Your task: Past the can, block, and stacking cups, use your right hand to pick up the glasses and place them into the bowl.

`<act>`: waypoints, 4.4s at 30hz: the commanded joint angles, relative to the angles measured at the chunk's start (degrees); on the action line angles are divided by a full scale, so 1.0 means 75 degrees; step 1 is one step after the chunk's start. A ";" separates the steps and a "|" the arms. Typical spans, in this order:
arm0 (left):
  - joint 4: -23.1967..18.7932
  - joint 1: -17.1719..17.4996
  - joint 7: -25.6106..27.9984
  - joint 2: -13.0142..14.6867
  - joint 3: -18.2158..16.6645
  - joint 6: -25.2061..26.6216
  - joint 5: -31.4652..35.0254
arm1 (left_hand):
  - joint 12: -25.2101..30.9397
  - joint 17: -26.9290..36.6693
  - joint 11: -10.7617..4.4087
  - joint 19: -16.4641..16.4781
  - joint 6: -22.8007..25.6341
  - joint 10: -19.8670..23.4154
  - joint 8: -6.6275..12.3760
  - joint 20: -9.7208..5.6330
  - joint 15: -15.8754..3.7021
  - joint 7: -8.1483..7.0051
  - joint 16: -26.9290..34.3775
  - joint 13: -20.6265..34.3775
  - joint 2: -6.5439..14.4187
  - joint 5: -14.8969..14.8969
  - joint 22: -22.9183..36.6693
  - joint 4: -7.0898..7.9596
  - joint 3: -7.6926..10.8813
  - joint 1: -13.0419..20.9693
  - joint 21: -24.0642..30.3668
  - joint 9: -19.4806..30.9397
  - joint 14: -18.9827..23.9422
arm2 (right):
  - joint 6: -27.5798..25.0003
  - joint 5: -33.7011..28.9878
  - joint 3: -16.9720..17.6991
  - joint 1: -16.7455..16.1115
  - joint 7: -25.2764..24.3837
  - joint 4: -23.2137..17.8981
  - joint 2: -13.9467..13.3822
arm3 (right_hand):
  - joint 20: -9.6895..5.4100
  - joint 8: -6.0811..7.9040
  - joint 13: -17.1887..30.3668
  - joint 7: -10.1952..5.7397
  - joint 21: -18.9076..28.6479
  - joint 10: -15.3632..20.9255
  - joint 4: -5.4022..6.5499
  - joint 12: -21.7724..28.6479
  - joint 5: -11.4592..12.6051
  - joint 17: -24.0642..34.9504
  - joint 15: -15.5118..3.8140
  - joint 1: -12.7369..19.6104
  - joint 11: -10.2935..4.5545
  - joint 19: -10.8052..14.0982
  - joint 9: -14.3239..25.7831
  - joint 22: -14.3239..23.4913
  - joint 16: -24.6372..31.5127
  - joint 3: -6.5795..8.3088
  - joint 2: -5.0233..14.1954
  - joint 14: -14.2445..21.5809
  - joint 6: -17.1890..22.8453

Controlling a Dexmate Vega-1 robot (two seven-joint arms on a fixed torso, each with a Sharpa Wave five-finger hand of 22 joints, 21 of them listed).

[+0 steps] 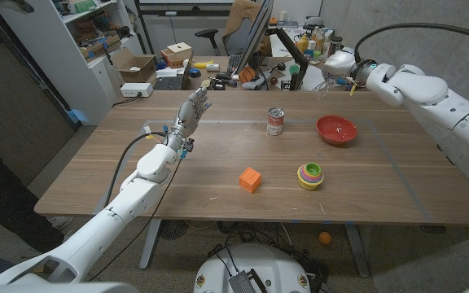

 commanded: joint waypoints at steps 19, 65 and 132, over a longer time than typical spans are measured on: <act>-0.0412 0.0181 0.0133 0.0175 -0.0070 0.0208 0.0000 | -0.0016 0.0013 -0.0002 0.0038 0.0048 0.0010 -0.0012 0.0042 0.0003 0.0021 -0.0038 0.0030 0.0870 0.0068 0.0024 0.0003 -0.0060 0.0030 -0.0028 0.0012 -0.0006 | -0.1039 0.0269 0.0352 -0.0657 0.0237 0.0123 -0.0341 | -0.1033 -0.0025 0.0643 -0.0011 0.0249 0.0154 0.0018 -0.0047 0.0030 0.0092 -0.0590 0.0077 -0.0023 -0.0112 0.0048 -0.0145 -0.0093 -0.0022 0.0038 0.0426 0.0074; -0.0708 0.0411 0.0121 0.0353 -0.0176 0.0178 -0.0025 | -0.0018 0.0013 0.0006 0.0048 0.0039 0.0007 -0.0015 0.0043 0.0003 0.0010 -0.0039 0.0030 0.0872 0.0070 0.0025 0.0003 -0.0065 0.0030 -0.0060 0.0012 -0.0006 | -0.1882 0.1054 0.0437 -0.1447 0.1024 -0.0087 -0.0450 | -0.1037 -0.0067 0.0662 0.0042 0.0699 0.0247 0.0000 -0.0148 0.0029 0.0225 -0.0582 0.0149 0.0095 -0.0231 0.0070 -0.0362 -0.0259 -0.0014 0.0036 0.0575 0.0092; -0.0623 0.0471 0.0091 0.0394 -0.0296 0.0131 -0.0109 | -0.0022 0.0012 0.0005 0.0054 0.0021 -0.0006 -0.0018 0.0039 0.0012 0.0018 -0.0041 0.0030 0.0874 0.0073 0.0027 0.0002 -0.0067 0.0033 -0.0109 0.0012 -0.0013 | -0.0920 0.1289 -0.0275 -0.1071 0.1235 0.0347 0.0140 | -0.1028 -0.0204 0.0661 0.0076 0.1067 0.0290 0.0004 -0.0287 0.0013 0.0306 -0.0558 0.0176 0.0183 -0.0335 0.0063 -0.0453 -0.0484 0.0063 0.0046 0.0775 0.0030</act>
